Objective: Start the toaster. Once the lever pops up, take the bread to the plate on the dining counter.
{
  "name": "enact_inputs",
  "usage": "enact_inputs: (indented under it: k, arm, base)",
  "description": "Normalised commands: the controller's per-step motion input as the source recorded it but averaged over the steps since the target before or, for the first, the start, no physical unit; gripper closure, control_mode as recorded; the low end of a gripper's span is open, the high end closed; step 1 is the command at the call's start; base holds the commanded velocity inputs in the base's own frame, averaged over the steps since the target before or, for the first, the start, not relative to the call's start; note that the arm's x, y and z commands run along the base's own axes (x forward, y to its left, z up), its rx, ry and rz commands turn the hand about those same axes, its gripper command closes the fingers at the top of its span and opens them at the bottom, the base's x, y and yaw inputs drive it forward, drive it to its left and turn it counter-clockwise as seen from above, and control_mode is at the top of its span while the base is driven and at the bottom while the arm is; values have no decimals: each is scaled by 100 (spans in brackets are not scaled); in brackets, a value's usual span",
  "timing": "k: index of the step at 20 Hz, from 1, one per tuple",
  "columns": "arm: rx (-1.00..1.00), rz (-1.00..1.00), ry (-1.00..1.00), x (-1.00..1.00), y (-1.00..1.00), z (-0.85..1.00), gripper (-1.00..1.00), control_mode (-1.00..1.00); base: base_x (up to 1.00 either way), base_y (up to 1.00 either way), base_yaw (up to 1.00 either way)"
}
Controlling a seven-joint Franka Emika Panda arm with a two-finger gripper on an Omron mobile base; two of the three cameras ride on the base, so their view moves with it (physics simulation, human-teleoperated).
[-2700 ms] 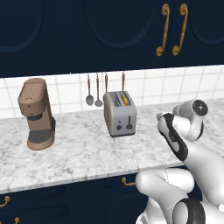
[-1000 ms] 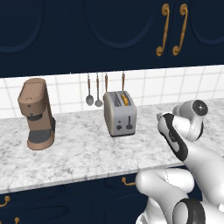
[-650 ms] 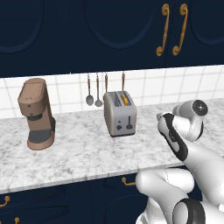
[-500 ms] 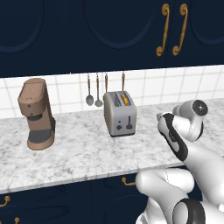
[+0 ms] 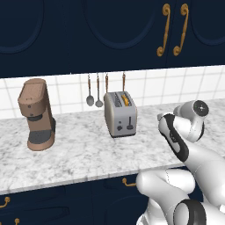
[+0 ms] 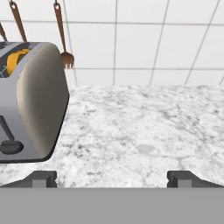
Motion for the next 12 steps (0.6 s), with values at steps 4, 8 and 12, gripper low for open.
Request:
enact_inputs:
  k: [4, 8, 12]
  arm:
    - [0, 0, 0, 0, 0, 0, -100, -100]
    - [0, 0, 0, 0, 0, 0, -100, -100]
    - [0, 0, 0, 0, 0, 0, -100, -100]
  base:
    - [0, 0, 0]
    - [0, 0, 0]
    - [0, 0, 0]
